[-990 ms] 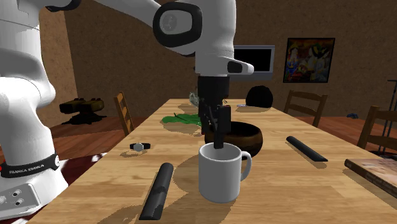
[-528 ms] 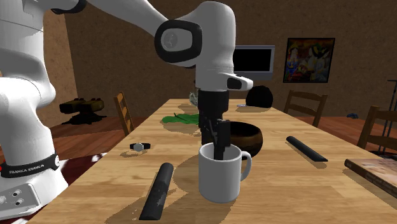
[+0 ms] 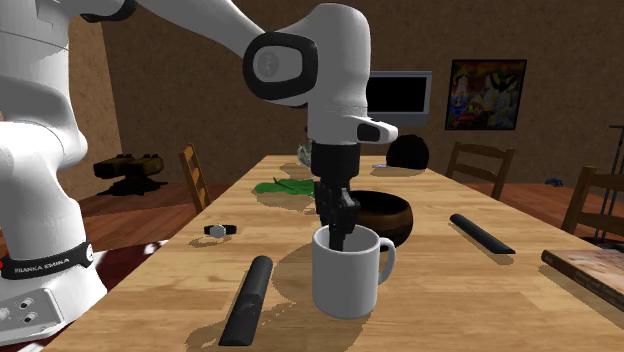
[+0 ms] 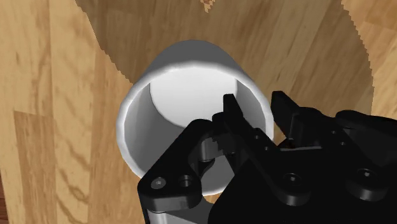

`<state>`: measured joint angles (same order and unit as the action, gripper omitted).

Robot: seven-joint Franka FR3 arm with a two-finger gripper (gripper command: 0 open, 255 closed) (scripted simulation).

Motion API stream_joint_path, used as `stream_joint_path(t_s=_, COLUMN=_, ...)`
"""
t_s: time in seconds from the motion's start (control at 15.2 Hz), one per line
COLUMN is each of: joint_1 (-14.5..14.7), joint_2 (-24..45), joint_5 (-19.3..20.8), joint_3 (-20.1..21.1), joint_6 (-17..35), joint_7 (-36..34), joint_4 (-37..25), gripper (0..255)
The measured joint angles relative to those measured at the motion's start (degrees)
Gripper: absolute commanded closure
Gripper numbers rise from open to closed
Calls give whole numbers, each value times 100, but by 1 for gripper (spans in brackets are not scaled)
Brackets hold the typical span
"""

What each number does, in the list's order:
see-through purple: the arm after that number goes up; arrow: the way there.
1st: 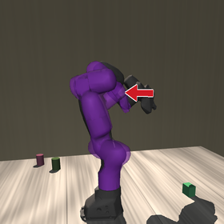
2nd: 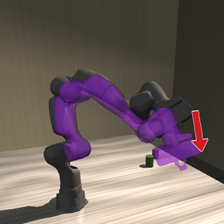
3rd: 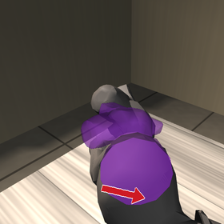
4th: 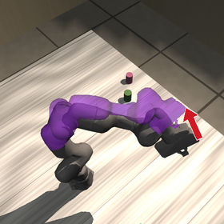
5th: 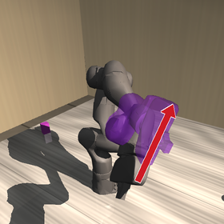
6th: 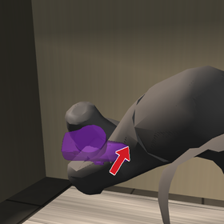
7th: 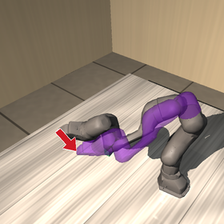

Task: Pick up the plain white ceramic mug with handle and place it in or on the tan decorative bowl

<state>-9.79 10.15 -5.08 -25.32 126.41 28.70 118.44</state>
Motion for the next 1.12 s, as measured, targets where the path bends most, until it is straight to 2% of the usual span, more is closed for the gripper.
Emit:
stream_joint_path(t_s=0.53, joint_1=0, joint_2=-4, joint_5=0, joint_3=0, joint_6=-1, joint_7=-2, joint_4=-3, gripper=255)
stream_joint_path(t_s=1.12, joint_1=32, joint_2=-290, joint_5=170, joint_3=-34, joint_6=-549, joint_7=-111, joint_4=-291, gripper=255)
